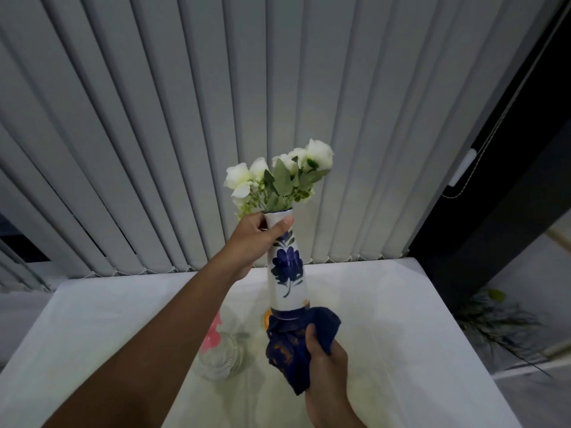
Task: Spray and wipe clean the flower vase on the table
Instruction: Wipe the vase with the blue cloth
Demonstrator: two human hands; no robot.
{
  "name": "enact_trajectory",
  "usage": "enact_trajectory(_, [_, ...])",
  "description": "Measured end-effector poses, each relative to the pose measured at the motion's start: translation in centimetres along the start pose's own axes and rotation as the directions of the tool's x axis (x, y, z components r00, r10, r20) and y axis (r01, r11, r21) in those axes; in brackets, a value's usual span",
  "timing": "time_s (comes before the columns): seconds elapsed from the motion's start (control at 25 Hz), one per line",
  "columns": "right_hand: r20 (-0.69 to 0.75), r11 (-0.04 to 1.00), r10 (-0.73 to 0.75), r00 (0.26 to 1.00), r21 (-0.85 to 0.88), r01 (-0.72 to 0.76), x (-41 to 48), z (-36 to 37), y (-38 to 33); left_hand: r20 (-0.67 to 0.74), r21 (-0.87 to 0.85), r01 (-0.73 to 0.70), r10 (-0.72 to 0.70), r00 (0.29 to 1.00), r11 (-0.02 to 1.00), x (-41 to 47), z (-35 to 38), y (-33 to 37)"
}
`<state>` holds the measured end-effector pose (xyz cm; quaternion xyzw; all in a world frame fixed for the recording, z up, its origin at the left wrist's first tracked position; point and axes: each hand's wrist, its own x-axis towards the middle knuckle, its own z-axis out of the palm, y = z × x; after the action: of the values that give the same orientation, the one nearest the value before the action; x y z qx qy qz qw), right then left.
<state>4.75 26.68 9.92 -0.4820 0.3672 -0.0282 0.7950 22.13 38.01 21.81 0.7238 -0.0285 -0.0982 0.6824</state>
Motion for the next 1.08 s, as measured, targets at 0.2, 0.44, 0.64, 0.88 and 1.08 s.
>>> enact_trajectory(0.2, [-0.13, 0.988, 0.045, 0.99, -0.144, -0.064, 3.3, -3.0, -2.9, 0.03, -0.008, -0.038, 0.038, 0.999, 0.999, -0.2, -0.5, -0.6])
enact_trajectory(0.44, [0.06, 0.781, -0.568, 0.821, -0.276, 0.56, 3.8, 1.3, -10.9, 0.171, -0.053, -0.045, 0.054, 0.984, 0.998, -0.9, -0.6, -1.2])
enact_trajectory(0.64, [0.643, 0.169, -0.651, 0.404, -0.396, 0.902, 2.4, 2.0, -6.7, 0.096, -0.101, -0.074, 0.084, 0.992, 0.992, -0.6, 0.8, -1.0])
enact_trajectory(0.88, [0.811, -0.087, -0.546, 0.212, -0.306, 0.948, 4.5, -3.7, 0.1, 0.014, -0.17, -0.045, 0.049, 0.999, 0.984, 0.2, -1.1, 0.2])
enact_trajectory(1.08, [0.798, -0.07, -0.551, 0.244, -0.336, 0.939, 5.6, -4.8, 1.4, 0.039, -0.174, -0.035, 0.042, 0.998, 0.984, 0.5, -1.1, 0.4])
